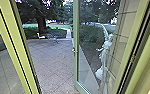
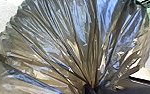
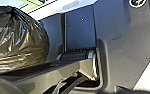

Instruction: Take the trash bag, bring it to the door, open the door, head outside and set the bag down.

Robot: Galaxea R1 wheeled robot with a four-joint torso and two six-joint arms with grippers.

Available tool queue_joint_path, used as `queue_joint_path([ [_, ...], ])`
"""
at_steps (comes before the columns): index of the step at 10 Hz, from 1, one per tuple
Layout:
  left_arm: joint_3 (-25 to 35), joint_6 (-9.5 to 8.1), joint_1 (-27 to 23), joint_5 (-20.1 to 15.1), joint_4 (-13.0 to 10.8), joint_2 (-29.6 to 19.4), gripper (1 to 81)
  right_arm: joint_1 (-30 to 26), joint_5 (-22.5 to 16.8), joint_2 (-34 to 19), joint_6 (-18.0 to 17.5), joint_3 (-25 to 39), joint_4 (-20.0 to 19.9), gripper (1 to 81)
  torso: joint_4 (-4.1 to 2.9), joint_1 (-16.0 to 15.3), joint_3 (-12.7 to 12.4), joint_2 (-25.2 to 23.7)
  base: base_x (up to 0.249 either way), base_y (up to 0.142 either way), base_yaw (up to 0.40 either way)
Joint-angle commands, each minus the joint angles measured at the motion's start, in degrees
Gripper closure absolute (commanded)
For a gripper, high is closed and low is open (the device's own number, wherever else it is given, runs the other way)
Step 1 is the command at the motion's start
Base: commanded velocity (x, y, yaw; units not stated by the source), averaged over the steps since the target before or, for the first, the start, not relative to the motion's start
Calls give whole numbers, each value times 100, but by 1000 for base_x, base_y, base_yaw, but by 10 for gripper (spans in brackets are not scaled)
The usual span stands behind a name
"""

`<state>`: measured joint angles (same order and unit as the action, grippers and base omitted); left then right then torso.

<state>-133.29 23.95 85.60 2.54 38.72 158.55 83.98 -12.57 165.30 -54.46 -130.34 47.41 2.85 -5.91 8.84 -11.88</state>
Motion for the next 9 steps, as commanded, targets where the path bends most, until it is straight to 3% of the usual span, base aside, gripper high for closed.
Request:
queue_joint_path([
  [1, 66, 22, -250, -447, -31, -104, 811, -289, -185, 31, 5, 133, 5, 10, 0, 0, 0, 0, 0, -132, 0],
  [6, 66, 22, -250, -456, -31, -104, 811, -280, -185, 31, 14, 124, 14, 10, 0, 0, 0, 0, 0, -121, 0],
  [9, 66, 22, -250, -456, -31, -104, 811, -280, -185, 31, 14, 124, 5, 10, 0, 0, 0, 0, 0, -24, 0],
])
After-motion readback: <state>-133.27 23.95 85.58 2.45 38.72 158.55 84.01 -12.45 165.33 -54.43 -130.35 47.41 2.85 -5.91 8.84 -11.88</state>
